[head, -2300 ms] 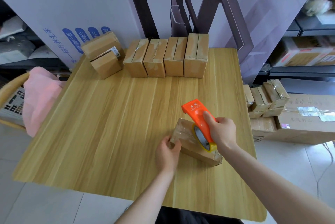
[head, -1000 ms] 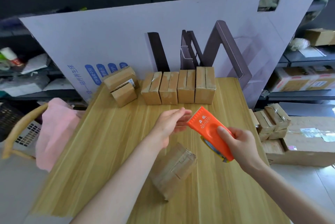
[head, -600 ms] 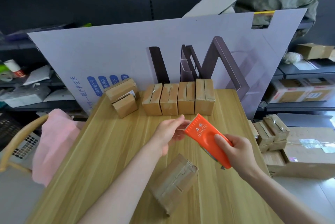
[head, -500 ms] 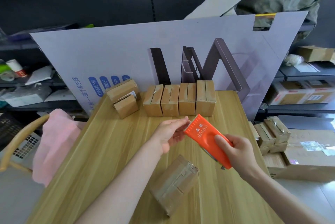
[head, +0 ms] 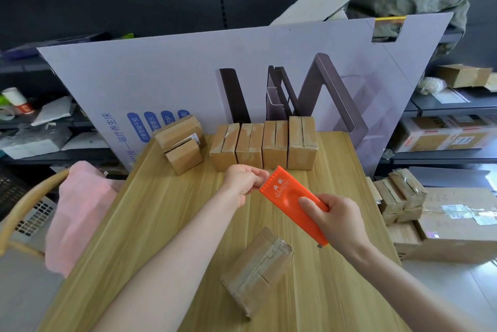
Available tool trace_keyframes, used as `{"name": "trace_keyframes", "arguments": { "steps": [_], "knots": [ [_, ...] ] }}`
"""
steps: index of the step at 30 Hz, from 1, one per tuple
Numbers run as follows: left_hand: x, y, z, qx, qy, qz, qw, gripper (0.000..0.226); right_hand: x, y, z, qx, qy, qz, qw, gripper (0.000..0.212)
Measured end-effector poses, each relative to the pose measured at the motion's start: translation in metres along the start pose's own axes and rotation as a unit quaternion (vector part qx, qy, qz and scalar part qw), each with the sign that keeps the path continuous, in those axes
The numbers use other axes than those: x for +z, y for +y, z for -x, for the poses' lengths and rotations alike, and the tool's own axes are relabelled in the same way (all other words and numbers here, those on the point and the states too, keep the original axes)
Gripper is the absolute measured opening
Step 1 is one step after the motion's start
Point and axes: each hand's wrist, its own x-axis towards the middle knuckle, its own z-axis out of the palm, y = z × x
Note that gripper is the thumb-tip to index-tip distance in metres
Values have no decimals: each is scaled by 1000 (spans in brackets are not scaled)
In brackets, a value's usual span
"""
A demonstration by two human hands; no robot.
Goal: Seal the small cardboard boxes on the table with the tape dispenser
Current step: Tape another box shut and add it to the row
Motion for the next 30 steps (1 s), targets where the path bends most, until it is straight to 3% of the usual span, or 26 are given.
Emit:
{"name": "trace_keyframes", "arguments": {
  "steps": [3, 7, 11, 20, 30],
  "knots": [
    [-1, -8, -9, -13, 8, -1, 1000, 25, -6, 8, 4, 17, -3, 37, 999, 30],
    [-28, -27, -32, -37, 79, -22, 996, 19, -27, 38, 19, 64, -1, 60, 996, 23],
    [-23, -57, -40, -62, 59, -51, 995, 16, -31, 60, 38, 108, -10, 62, 992, 19],
    [10, -130, -48, -115, 57, -58, 990, 11, -13, 106, 52, 173, -43, 176, 968, 23],
    [19, -168, -55, -106, 112, -144, 978, 10, 4, 140, 44, 200, -62, 239, 948, 31]
  ]
}}
